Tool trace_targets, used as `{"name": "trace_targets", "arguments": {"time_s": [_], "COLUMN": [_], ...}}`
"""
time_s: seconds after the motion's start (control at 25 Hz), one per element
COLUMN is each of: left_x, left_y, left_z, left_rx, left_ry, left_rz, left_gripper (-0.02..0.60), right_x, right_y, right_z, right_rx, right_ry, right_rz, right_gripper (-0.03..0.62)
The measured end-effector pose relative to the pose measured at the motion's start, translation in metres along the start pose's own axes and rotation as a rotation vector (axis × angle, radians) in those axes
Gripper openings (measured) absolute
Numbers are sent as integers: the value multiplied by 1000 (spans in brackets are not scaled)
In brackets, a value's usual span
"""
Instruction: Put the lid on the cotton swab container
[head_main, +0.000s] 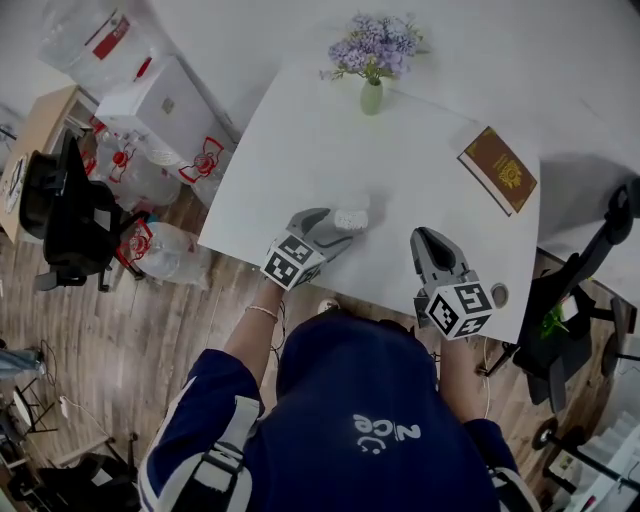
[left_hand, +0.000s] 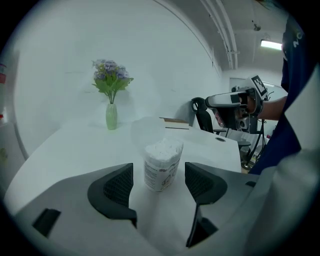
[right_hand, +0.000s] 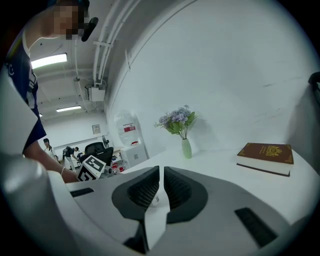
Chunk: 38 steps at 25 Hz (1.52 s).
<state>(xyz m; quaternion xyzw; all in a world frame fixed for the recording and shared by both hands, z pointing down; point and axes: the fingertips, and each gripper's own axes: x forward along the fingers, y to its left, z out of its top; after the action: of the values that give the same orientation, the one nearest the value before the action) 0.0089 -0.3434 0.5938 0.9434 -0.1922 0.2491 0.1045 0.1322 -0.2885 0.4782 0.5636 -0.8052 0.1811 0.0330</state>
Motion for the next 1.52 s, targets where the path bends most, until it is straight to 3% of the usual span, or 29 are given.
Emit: {"name": "trace_targets", "arguments": {"time_s": [0.16,0.28,0.88,1.24,1.52], "left_x": [13,19,19,20,19], "left_y": [0,-2,2,1,2], "left_z": [0,0,1,0,0], "left_rx": [28,34,34,51,51], "left_ry": [29,28,25,23,25], "left_rz": [-33,-43,-75,-65,-70], "left_gripper": [324,268,261,259,258], "right_x": [10,19,97,150,171], "right_y": [1,1,0,-1,5], "right_z": [-1,-4,19,2,-17], "right_rx": [-2,-11,-95,-28,-47], "right_ry": [21,52,145,304,439], "right_rz": [14,28,142,252,303], "right_gripper": [57,57,57,57,57]}}
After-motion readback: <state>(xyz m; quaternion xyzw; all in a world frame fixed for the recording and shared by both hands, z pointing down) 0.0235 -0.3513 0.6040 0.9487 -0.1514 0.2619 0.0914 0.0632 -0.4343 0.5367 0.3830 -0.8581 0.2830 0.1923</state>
